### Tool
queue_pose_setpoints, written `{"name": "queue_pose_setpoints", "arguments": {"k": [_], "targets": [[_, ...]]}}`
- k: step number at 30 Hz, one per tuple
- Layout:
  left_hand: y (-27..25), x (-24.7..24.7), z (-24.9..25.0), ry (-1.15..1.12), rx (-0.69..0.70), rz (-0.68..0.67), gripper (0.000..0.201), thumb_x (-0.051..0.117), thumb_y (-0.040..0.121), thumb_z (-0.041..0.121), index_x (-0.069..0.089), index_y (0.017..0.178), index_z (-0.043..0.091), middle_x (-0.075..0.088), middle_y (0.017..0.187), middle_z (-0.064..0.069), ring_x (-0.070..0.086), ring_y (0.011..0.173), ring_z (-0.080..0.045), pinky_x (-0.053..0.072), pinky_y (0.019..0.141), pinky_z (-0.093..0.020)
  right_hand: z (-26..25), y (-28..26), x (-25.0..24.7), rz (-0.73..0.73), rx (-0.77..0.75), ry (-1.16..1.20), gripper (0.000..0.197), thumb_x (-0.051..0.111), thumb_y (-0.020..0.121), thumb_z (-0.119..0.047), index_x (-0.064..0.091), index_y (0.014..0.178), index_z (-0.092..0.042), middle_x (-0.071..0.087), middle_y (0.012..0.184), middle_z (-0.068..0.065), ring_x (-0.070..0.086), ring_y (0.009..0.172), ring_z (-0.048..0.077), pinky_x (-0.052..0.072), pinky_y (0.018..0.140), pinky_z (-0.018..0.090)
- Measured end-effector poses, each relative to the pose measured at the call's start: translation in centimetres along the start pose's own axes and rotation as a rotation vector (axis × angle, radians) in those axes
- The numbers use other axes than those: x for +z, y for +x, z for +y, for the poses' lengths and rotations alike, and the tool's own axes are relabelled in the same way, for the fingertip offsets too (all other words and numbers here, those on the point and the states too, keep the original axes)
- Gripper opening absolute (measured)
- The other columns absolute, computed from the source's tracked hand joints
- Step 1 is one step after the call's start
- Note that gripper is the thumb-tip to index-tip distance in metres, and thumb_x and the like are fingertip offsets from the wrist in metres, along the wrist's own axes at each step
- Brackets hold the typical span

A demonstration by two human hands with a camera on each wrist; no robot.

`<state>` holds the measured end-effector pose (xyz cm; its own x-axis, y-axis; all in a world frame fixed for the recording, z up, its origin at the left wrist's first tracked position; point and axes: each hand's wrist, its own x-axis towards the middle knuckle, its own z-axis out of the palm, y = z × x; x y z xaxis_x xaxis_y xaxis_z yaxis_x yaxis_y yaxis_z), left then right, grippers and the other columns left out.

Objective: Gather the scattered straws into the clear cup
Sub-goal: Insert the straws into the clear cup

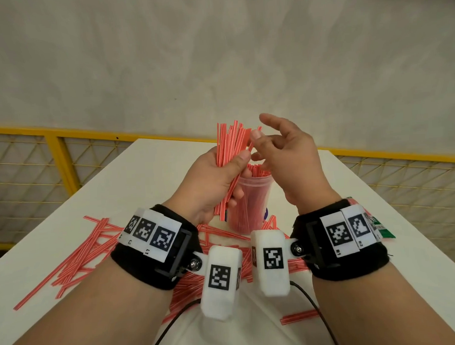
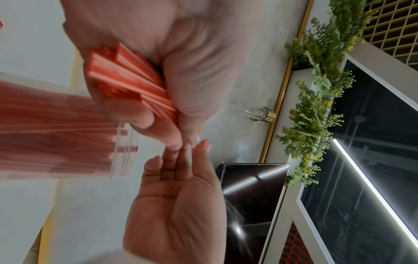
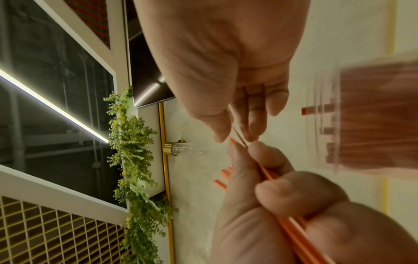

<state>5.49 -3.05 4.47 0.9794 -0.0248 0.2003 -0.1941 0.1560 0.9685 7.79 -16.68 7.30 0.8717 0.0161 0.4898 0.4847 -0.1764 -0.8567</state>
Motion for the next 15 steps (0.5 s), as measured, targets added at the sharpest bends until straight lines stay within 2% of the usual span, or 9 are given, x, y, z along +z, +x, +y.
{"name": "queue_pose_setpoints", "arguments": {"k": [3, 6, 9, 12, 14, 15], "targets": [[-0.16, 0.14, 0.00, 0.015, 0.012, -0.031, 0.023, 0.064, 0.091, 0.037, 0.061, 0.108, 0.022, 0.068, 0.069, 0.004, 0.053, 0.041, -0.011, 0.041, 0.037, -0.021, -0.34, -0.24, -0.01, -0.017, 0.008, 0.103, 0.033, 0.069, 0.088, -0.016, 0.061, 0.119, -0.022, 0.069, 0.071, 0.007, 0.065, 0.061, 0.008, 0.048, 0.061, 0.022], [-0.30, 0.28, 0.06, 0.018, 0.028, -0.047, 0.026, 0.063, 0.090, 0.039, 0.060, 0.110, 0.022, 0.070, 0.072, 0.002, 0.055, 0.042, -0.012, 0.041, 0.038, -0.022, -0.58, -0.39, -0.07, -0.023, 0.036, 0.220, 0.028, 0.070, 0.086, -0.007, 0.065, 0.110, -0.020, 0.064, 0.064, 0.006, 0.060, 0.052, 0.007, 0.047, 0.052, 0.018], [-0.34, 0.34, 0.21, 0.009, 0.036, -0.053, 0.026, 0.060, 0.091, 0.042, 0.059, 0.110, 0.024, 0.073, 0.078, -0.001, 0.059, 0.045, -0.014, 0.043, 0.038, -0.022, -0.71, -0.38, -0.25, -0.015, 0.043, 0.263, 0.026, 0.070, 0.085, -0.005, 0.066, 0.105, -0.021, 0.062, 0.064, 0.008, 0.058, 0.052, 0.011, 0.046, 0.051, 0.019], [-0.28, 0.33, 0.25, -0.006, 0.033, -0.055, 0.026, 0.059, 0.092, 0.042, 0.059, 0.111, 0.024, 0.075, 0.082, -0.004, 0.063, 0.048, -0.017, 0.045, 0.039, -0.023, -0.72, -0.35, -0.33, -0.006, 0.042, 0.271, 0.026, 0.069, 0.085, -0.004, 0.066, 0.105, -0.021, 0.062, 0.072, 0.019, 0.057, 0.053, 0.013, 0.048, 0.053, 0.020], [-0.23, 0.31, 0.19, -0.015, 0.035, -0.045, 0.025, 0.058, 0.093, 0.040, 0.058, 0.110, 0.022, 0.075, 0.084, -0.006, 0.065, 0.051, -0.019, 0.046, 0.041, -0.024, -0.78, -0.35, -0.34, -0.003, 0.047, 0.291, 0.027, 0.068, 0.086, -0.003, 0.065, 0.107, -0.020, 0.065, 0.080, 0.024, 0.063, 0.061, 0.016, 0.051, 0.057, 0.024], [-0.20, 0.29, 0.17, -0.013, 0.037, -0.034, 0.024, 0.058, 0.094, 0.040, 0.058, 0.109, 0.021, 0.075, 0.084, -0.007, 0.066, 0.052, -0.020, 0.047, 0.041, -0.025, -0.78, -0.35, -0.36, -0.002, 0.051, 0.302, 0.027, 0.068, 0.086, -0.002, 0.065, 0.107, -0.020, 0.067, 0.079, 0.021, 0.066, 0.066, 0.018, 0.054, 0.060, 0.026]]}}
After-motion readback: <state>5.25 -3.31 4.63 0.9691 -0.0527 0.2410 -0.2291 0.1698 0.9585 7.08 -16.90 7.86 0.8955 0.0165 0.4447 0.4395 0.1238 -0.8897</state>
